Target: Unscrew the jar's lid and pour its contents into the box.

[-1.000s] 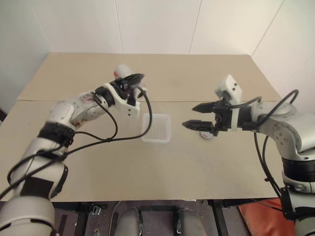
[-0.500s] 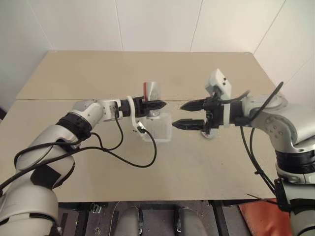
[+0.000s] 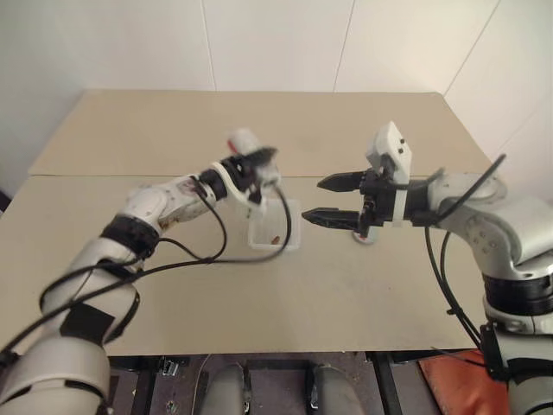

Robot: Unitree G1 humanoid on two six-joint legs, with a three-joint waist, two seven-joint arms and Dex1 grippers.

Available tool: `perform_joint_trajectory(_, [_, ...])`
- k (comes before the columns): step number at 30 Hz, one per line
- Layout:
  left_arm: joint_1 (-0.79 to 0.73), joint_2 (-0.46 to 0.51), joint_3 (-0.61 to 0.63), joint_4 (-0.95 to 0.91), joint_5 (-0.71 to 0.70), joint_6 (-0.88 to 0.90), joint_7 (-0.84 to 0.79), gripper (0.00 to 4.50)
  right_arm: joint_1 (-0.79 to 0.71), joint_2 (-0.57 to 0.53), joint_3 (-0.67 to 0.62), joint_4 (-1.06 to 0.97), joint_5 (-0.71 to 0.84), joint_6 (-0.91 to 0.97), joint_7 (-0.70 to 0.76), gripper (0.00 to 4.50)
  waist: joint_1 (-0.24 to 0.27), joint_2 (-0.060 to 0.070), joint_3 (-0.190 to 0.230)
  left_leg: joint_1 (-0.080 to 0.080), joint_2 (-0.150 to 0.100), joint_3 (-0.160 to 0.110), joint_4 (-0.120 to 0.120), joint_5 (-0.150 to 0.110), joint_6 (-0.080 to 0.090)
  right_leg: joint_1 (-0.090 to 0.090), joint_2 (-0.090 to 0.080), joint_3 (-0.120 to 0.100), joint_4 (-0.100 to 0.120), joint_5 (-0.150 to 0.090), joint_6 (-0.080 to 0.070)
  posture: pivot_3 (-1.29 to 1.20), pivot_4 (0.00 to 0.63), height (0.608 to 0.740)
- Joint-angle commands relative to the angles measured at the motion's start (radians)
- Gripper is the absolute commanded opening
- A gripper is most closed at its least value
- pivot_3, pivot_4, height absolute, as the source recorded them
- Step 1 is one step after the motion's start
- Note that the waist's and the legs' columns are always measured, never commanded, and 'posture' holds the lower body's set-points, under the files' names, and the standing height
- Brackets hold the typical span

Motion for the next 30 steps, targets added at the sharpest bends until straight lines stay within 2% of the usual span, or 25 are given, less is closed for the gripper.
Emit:
perform_joint_trajectory(1, [0.055,-0.022,0.256,-0.177,-0.456,0.366,-0.315,1.98,0.008,0.001,-0.01,-0.015,-0.029,-0.073,-0.006,4.45,-0.007,0.0,0.0,0.0,0.0,0.0,0.001,0.0,0.0,0.0,0.001,0.0,0.0,0.0,0.0,0.0,0.15,0.74])
perform_joint_trajectory(4, [0.152,-0.042,0.389,-0.327,-0.649,0.633,-0.376,1.98,0.017,0.002,-0.011,-0.011,-0.036,-0.084,-0.006,4.45,-0.021,0.0,0.0,0.0,0.0,-0.002,0.002,0.0,0.0,0.001,0.001,0.001,0.001,0.0,0.0,0.0,0.15,0.74])
perform_joint_trajectory(7, [0.23,-0.069,0.449,-0.394,-0.708,0.765,-0.356,1.98,0.014,0.006,-0.008,-0.001,-0.041,-0.077,-0.017,4.45,-0.02,0.0,0.0,0.003,0.0,-0.003,0.002,0.0,0.0,0.004,0.002,0.001,0.001,0.0,0.001,0.0,0.15,0.74])
perform_joint_trajectory(12, [0.318,-0.142,0.496,-0.402,-0.731,0.792,-0.301,1.98,-0.001,0.02,-0.01,0.008,-0.046,-0.079,-0.036,4.45,-0.01,0.0,0.0,0.011,0.0,-0.004,0.003,-0.005,0.009,0.016,0.002,-0.001,-0.002,0.001,0.001,0.0,0.15,0.74])
perform_joint_trajectory(19, [0.395,-0.193,0.445,-0.327,-0.616,0.585,-0.265,1.98,-0.004,0.02,-0.021,-0.006,-0.036,-0.073,-0.044,4.45,0.002,0.0,0.0,0.013,-0.001,-0.004,0.005,-0.006,0.01,0.017,0.001,0.0,-0.003,0.001,0.001,0.0,0.15,0.74])
perform_joint_trajectory(20, [0.404,-0.196,0.447,-0.332,-0.615,0.586,-0.26,2.71,-0.004,0.019,-0.021,-0.008,-0.035,-0.071,-0.044,4.5,0.003,0.0,0.0,0.013,-0.001,-0.003,0.005,-0.006,0.01,0.017,0.001,0.0,-0.003,0.001,0.001,0.0,0.15,0.74])
perform_joint_trajectory(24, [0.48,-0.167,0.454,-0.418,-0.589,0.609,-0.248,3.87,-0.003,0.021,-0.023,-0.01,-0.033,-0.07,-0.049,4.5,-0.002,0.0,0.0,0.014,-0.001,-0.003,0.005,-0.006,0.01,0.017,0.001,0.001,-0.003,0.001,0.001,0.0,0.15,0.74])
perform_joint_trajectory(26, [0.542,-0.131,0.475,-0.527,-0.605,0.657,-0.27,4.44,0.006,0.015,-0.024,-0.013,-0.037,-0.074,-0.048,4.5,-0.006,0.0,0.0,0.014,0.0,-0.003,0.005,-0.006,0.01,0.017,0.001,0.001,-0.003,0.001,0.001,0.0,0.15,0.74])
perform_joint_trajectory(28, [0.602,-0.098,0.489,-0.631,-0.626,0.698,-0.296,4.44,0.017,0.008,-0.028,-0.016,-0.038,-0.075,-0.046,4.5,-0.006,0.0,0.0,0.014,0.0,-0.003,0.005,-0.006,0.01,0.016,0.001,0.001,-0.002,0.001,0.0,0.0,0.15,0.74])
perform_joint_trajectory(30, [0.74,-0.013,0.556,-0.835,-0.699,0.783,-0.373,4.44,0.047,-0.011,-0.045,-0.021,-0.036,-0.077,-0.037,4.5,-0.01,0.0,0.0,0.014,0.001,-0.003,0.005,-0.006,0.01,0.016,0.001,0.001,-0.003,0.001,0.0,0.0,0.15,0.74])
